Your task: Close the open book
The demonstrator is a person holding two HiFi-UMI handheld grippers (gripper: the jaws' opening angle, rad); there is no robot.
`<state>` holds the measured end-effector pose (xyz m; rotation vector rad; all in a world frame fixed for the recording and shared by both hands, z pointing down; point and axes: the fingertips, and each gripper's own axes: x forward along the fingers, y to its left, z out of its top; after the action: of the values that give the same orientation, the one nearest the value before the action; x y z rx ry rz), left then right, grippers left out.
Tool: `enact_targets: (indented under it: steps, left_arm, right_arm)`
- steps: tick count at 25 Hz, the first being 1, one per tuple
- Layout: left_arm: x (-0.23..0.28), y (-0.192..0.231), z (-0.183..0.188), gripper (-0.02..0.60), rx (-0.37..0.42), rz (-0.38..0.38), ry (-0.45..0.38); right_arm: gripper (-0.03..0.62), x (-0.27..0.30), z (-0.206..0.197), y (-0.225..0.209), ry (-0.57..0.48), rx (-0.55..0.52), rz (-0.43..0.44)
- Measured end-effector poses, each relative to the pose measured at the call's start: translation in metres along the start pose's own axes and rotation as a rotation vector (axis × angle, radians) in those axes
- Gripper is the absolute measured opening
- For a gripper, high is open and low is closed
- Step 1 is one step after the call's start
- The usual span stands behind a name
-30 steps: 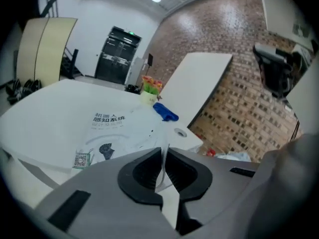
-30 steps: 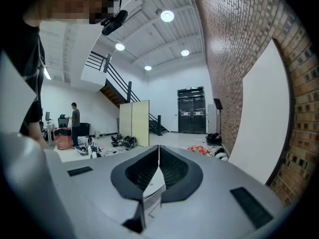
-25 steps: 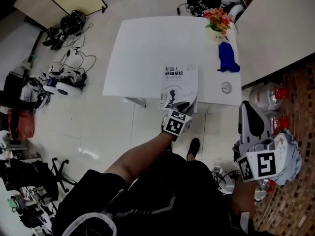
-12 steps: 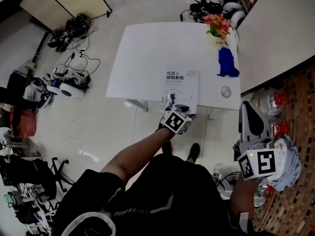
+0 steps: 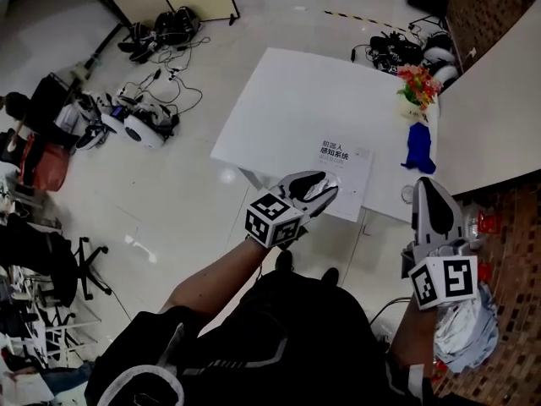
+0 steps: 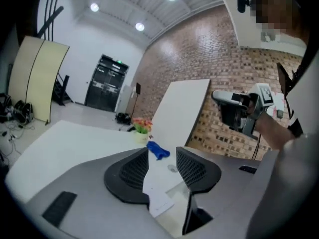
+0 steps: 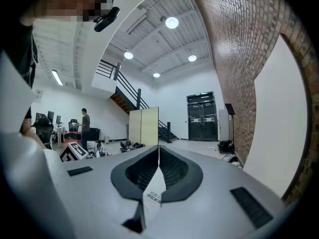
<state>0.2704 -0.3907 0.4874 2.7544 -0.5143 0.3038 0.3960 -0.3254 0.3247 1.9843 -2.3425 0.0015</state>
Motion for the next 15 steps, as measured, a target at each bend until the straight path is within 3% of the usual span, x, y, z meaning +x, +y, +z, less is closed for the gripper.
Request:
enact_targets:
  steps: [2,4,6,8,9,10,15]
  left_arm:
    - [-0.014,0.011,0.022,0.176,0.047,0.034,-0.041]
    - [-0.028,0.020,0.043,0.175,0.042,0.072,-0.094]
    - [-0.043,0.029,0.062,0.124,0.064,0.137,-0.136]
    - [-0.057,0.036,0.076,0.113,0.110,0.207,-0.157]
    - [-0.065,0.038,0.083,0.084,0.119,0.237,-0.169]
    - [-0.071,0.040,0.089,0.012,0.123,0.261,-0.181]
    - [-0.093,0.041,0.107,0.002,0.151,0.323,-0.215]
  right_arm:
    - [0.002,0.010,0.005,0.008,-0.008,-0.002,0.020]
    - [0.002,0.018,0.009,0.014,-0.016,-0.006,0.043]
    - [0.002,0.024,0.013,0.019,-0.026,-0.014,0.058]
    - [0.002,0.027,0.017,0.022,-0.036,-0.020,0.067]
    - [0.002,0.028,0.019,0.024,-0.038,-0.022,0.074]
    - [0.002,0.030,0.021,0.026,-0.041,-0.023,0.080]
    - [0.002,0.033,0.026,0.032,-0.049,-0.034,0.111]
